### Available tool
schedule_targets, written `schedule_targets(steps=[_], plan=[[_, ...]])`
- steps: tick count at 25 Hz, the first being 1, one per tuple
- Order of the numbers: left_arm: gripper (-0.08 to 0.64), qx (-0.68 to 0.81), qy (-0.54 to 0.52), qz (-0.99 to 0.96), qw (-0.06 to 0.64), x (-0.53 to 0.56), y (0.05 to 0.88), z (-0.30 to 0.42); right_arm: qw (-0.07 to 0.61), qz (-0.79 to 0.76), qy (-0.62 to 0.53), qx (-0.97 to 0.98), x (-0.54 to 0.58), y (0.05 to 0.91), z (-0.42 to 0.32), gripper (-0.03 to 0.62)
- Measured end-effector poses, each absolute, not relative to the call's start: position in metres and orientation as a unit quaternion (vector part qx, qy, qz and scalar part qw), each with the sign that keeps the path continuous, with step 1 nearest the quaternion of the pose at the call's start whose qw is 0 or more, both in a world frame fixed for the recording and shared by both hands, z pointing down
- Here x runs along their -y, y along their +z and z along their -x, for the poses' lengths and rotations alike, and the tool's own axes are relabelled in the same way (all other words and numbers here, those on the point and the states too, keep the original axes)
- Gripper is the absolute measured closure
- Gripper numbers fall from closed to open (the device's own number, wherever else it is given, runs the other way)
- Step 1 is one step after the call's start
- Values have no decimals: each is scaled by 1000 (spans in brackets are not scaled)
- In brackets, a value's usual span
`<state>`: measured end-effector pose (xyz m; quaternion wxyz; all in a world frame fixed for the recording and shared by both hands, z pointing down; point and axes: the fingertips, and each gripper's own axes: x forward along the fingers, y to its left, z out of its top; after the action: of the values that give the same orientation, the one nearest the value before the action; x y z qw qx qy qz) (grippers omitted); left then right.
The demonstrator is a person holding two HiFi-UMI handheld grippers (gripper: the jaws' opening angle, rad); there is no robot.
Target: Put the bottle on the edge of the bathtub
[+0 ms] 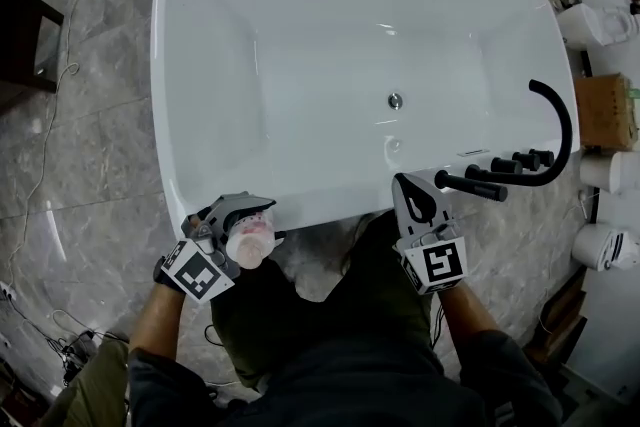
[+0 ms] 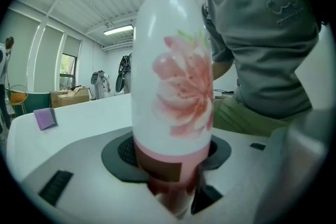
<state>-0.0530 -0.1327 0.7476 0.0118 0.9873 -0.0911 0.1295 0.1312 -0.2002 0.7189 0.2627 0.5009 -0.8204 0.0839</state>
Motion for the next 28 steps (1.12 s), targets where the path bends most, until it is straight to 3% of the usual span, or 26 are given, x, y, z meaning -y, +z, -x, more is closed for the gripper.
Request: schedule_targets(steps=[9, 14, 19, 28], plan=[[330, 83, 132, -988, -4, 127, 749, 53, 272, -492, 80, 823, 197, 728, -128, 592], [259, 97, 142, -985, -3, 131, 752, 59, 270, -490, 81, 825, 195, 729, -128, 591], [236, 116, 163, -980, -1, 132, 758, 69, 273, -485, 81, 827, 193, 726, -127, 591], [230, 202, 204, -957, 41, 124, 748, 116, 263, -481, 84, 832, 186, 685, -127, 592]])
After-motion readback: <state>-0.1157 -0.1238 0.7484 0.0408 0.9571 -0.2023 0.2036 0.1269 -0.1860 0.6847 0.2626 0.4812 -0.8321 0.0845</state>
